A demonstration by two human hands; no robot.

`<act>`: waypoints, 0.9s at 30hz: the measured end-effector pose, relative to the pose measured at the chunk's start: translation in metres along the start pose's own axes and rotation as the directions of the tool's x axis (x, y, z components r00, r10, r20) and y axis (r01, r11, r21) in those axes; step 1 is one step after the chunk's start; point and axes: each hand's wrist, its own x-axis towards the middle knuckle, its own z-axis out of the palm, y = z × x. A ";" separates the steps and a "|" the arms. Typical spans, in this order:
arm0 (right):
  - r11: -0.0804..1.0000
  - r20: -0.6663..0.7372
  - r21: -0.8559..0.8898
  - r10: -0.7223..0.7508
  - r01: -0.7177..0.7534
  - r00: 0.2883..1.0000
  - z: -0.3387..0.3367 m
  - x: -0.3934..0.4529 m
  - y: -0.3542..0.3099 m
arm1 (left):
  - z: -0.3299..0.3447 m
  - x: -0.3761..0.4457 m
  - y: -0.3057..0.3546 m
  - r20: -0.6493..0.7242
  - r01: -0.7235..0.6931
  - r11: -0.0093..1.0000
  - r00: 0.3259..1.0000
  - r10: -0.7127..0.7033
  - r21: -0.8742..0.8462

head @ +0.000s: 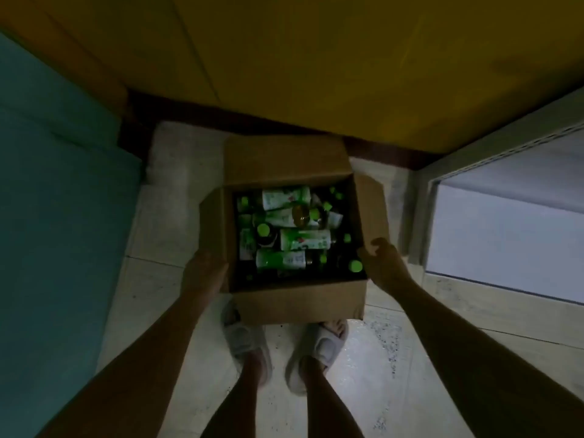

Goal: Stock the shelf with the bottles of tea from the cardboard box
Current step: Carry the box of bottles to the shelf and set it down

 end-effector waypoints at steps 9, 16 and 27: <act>0.997 -0.166 0.068 0.029 -0.018 0.986 0.062 0.174 0.026 | 0.099 0.170 -0.048 -0.101 0.033 0.988 0.994 -0.049 -0.153; 0.998 -0.165 -0.068 0.006 -0.017 0.986 0.062 0.197 0.034 | 0.108 0.195 -0.053 -0.155 0.017 1.000 0.988 -0.016 0.008; 1.000 -0.088 -0.022 0.007 -0.009 0.996 0.018 0.088 0.035 | 0.027 0.128 -0.029 -0.021 -0.054 0.994 0.998 0.056 0.093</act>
